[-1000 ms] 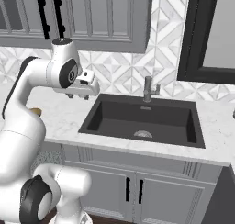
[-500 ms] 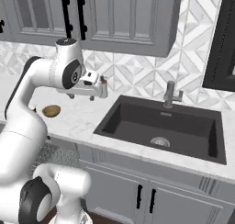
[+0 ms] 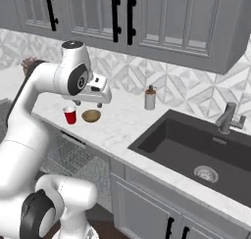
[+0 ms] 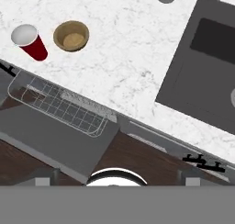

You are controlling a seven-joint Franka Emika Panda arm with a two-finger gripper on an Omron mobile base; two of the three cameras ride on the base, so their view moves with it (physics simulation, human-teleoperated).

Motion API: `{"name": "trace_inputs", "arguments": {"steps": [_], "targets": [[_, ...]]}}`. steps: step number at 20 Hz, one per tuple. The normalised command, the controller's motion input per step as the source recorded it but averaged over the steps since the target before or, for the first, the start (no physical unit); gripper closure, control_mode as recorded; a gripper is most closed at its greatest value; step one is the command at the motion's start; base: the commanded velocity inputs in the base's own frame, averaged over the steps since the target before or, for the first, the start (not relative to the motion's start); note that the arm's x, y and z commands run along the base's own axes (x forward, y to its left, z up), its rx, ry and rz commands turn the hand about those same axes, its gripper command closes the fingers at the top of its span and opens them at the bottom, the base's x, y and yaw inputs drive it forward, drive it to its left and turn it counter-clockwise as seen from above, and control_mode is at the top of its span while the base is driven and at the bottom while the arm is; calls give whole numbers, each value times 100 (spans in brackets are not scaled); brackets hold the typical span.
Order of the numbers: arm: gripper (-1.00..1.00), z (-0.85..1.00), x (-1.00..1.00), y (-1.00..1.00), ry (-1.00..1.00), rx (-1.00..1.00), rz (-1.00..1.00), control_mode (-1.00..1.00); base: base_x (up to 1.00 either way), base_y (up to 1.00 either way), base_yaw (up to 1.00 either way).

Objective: Pick up the cup and bowl from the counter, place them in the dishwasher, and close the dishwasher door.

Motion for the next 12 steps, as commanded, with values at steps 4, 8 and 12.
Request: {"name": "trace_inputs", "arguments": {"steps": [4,8,12], "targets": [[-100,0,0,0,0,0,0,100,1,-38,45],[-100,0,0,0,0,0,0,100,15,-42,43],[-100,0,0,0,0,0,0,100,17,-39,43]]}}
